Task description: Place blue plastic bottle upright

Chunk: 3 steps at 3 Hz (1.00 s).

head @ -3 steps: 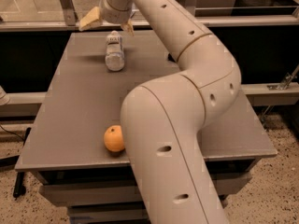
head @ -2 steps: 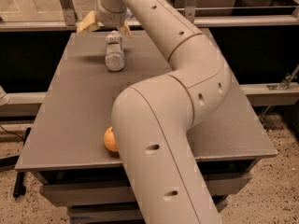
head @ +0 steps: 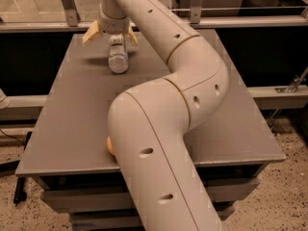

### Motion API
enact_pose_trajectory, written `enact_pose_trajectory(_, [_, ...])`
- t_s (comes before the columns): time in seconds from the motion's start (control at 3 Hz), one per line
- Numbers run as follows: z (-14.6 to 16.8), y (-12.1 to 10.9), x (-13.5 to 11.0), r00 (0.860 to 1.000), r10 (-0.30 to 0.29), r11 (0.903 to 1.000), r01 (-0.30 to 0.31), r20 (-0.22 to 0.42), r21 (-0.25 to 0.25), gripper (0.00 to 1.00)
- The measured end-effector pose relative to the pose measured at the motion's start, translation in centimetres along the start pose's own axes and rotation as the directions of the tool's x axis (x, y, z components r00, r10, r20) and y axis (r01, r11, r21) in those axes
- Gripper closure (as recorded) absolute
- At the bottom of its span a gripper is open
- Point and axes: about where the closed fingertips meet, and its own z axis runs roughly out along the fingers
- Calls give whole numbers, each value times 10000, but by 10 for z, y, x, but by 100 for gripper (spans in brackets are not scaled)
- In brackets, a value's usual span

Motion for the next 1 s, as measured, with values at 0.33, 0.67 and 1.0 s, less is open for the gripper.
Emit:
enact_pose_trajectory(0.33, [4, -5, 6, 9997, 2, 9997, 3, -246, 225, 0])
enact_pose_trajectory(0.67, [5, -7, 10, 9989, -215, 9987, 234, -426, 446, 18])
enact_pose_trajectory(1.0, [3, -10, 13, 9981, -336, 9974, 368, -516, 621, 41])
